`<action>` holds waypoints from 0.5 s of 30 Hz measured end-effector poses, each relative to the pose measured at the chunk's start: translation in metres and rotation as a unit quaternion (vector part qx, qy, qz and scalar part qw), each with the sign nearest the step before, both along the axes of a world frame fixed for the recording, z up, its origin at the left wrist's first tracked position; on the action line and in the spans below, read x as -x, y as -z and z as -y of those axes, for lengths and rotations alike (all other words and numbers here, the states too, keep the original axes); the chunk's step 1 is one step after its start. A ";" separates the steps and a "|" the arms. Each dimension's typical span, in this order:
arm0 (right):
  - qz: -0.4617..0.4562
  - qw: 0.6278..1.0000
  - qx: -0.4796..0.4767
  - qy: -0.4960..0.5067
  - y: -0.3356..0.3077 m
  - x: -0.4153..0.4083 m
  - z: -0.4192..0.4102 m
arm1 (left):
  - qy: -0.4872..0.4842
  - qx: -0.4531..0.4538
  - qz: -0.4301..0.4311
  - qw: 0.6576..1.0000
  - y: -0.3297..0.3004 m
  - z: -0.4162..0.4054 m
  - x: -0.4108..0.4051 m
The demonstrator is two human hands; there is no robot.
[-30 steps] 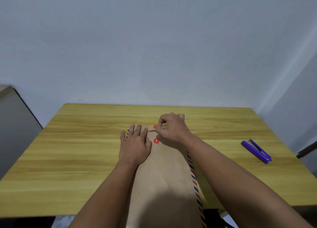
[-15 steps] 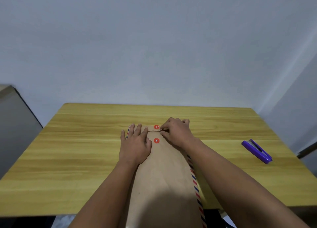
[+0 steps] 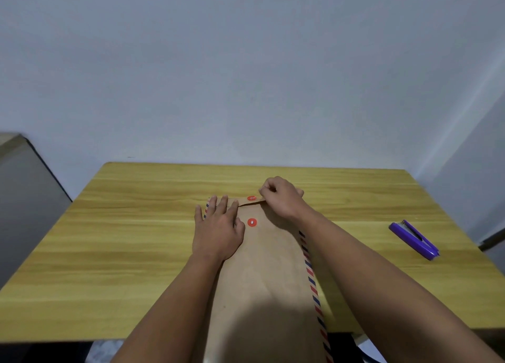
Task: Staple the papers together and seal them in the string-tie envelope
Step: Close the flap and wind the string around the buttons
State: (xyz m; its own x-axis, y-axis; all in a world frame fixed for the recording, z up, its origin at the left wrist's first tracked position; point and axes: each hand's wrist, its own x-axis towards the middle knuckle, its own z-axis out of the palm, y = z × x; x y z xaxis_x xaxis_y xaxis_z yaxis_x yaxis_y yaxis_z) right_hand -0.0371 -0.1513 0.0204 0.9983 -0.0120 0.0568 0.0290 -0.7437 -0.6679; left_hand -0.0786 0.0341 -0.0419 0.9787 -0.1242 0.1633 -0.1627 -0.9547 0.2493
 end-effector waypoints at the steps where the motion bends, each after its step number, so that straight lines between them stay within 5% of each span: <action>1: -0.006 1.000 -0.023 0.003 -0.004 -0.002 0.000 | 0.000 0.001 -0.001 1.000 0.000 0.000 0.000; 15: 0.152 0.927 -0.333 0.074 -0.080 0.000 0.009 | -0.001 -0.001 -0.001 1.000 0.001 0.000 0.000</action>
State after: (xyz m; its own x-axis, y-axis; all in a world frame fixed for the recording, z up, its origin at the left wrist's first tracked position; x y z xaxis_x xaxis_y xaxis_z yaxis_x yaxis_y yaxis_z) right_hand -0.0370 -0.1600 0.1004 0.9217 -0.2815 0.2668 0.2227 -0.1790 -0.9583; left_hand -0.0789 0.0345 -0.0425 0.9793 -0.1221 0.1613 -0.1600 -0.9553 0.2485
